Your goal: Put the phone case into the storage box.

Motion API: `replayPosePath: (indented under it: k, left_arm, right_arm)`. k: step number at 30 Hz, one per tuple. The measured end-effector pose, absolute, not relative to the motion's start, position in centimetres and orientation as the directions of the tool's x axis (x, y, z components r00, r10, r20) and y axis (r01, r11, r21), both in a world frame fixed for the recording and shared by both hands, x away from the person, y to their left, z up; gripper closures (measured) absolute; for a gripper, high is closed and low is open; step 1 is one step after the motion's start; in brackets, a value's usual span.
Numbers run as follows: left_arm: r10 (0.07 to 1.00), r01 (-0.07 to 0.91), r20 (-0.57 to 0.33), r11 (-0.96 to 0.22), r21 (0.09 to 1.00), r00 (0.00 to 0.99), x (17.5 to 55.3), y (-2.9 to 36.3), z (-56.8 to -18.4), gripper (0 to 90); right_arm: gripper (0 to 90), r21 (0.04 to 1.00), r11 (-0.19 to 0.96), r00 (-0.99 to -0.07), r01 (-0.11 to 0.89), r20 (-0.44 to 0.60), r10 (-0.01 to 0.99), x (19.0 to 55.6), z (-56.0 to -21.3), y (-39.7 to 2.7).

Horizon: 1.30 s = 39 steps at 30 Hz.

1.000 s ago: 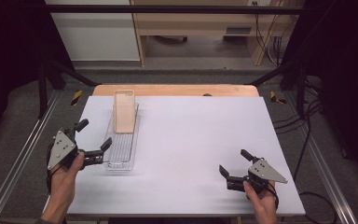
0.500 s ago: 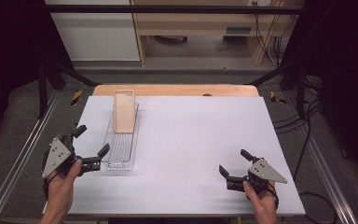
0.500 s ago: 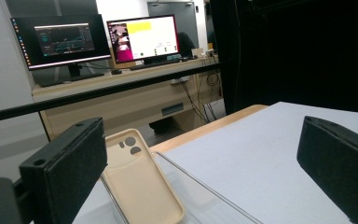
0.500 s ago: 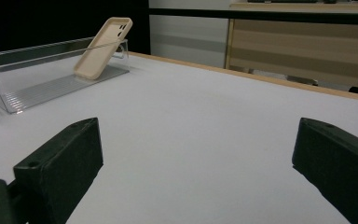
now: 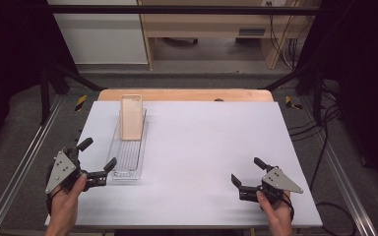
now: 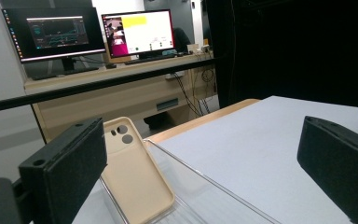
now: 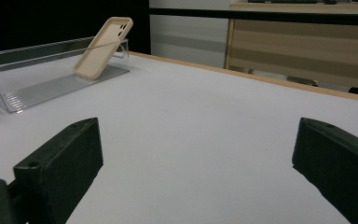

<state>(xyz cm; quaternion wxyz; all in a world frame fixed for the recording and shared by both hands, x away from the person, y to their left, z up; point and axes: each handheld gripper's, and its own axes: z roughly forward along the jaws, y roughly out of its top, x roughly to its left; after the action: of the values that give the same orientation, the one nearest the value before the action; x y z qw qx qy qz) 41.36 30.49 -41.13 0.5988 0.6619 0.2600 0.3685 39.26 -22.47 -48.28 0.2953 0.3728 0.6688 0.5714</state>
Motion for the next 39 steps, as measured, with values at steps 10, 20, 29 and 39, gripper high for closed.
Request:
replayPosePath:
  k: [10, 20, 29, 39]
  left_arm:
    - [0.783, -0.059, 0.152, -0.146, 0.987, 0.603, 41.0, 30.6, -42.2, 1.4]
    - [0.786, -0.040, 0.134, -0.138, 0.990, 0.604, 40.8, 30.9, -43.3, 1.4]
    - [0.779, -0.013, 0.107, -0.126, 0.992, 0.618, 40.7, 31.0, -44.4, 1.4]
    - [0.767, 0.027, 0.076, -0.121, 0.992, 0.638, 40.7, 30.7, -45.4, 1.4]
  right_arm:
    - [1.9, 0.984, 0.072, -0.547, 0.161, 0.028, 0.837, 39.3, -48.3, -22.5]
    - [1.9, 0.984, 0.070, -0.546, 0.162, 0.031, 0.837, 39.2, -48.3, -22.5]
    - [1.9, 0.984, 0.070, -0.546, 0.162, 0.030, 0.837, 39.2, -48.3, -22.5]
    - [1.9, 0.984, 0.076, -0.545, 0.163, 0.025, 0.838, 39.3, -48.3, -22.5]
